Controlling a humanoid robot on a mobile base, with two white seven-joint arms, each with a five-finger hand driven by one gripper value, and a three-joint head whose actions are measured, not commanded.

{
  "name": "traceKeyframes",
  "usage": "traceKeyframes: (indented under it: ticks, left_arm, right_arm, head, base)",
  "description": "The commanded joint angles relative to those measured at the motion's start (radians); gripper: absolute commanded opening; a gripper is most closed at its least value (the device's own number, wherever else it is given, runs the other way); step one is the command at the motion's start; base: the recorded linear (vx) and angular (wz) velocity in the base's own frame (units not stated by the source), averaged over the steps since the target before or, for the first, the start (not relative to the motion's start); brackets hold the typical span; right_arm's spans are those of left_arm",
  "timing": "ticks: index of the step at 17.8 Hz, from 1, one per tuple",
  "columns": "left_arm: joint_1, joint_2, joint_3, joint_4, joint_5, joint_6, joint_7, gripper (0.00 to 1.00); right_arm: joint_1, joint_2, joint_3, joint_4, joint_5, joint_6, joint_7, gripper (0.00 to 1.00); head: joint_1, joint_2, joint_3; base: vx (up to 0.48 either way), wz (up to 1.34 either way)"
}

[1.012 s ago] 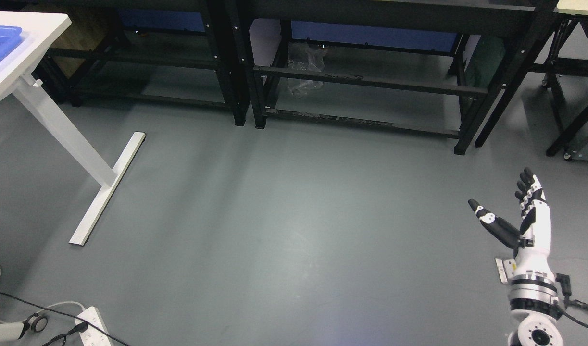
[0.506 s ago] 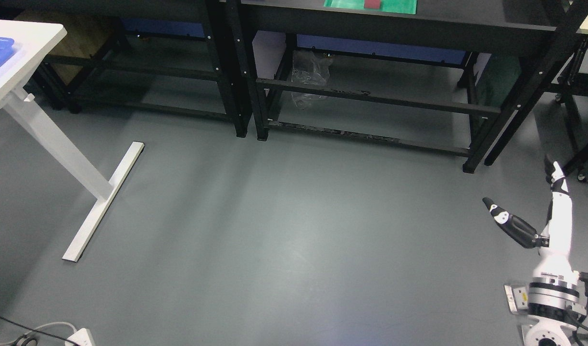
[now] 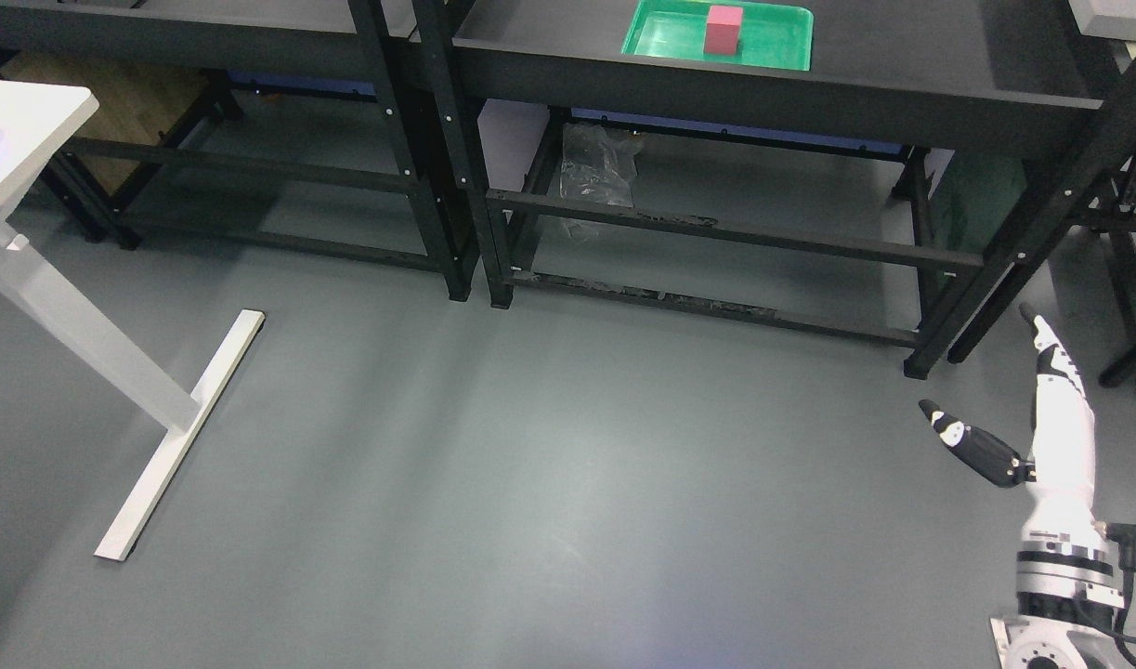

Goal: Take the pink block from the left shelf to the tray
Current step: 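Drive toward the black shelf holding the green tray, right hand raised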

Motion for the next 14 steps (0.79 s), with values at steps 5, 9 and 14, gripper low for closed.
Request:
traceKeyframes:
  ticks: [5, 9, 14]
  left_arm:
    - [0.009, 0.017, 0.0, 0.0, -0.002, 0.0, -0.001, 1.0]
    - [0.009, 0.017, 0.0, 0.0, -0.002, 0.0, -0.001, 1.0]
    - [0.009, 0.017, 0.0, 0.0, -0.002, 0.0, -0.001, 1.0]
  right_arm:
    - [-0.02, 0.031, 0.066, -0.009, 0.328, 0.065, -0.009, 1.0]
    - [-0.026, 0.057, 0.066, -0.009, 0.329, 0.065, -0.009, 1.0]
    - [-0.029, 0.046, 0.066, -0.009, 0.329, 0.065, -0.007, 1.0]
  head:
    - [0.0, 0.0, 0.0]
    - [0.0, 0.0, 0.0]
    - [0.0, 0.0, 0.0]
  base:
    - [0.317, 0.0]
    - [0.338, 0.02]
    - [0.351, 0.1]
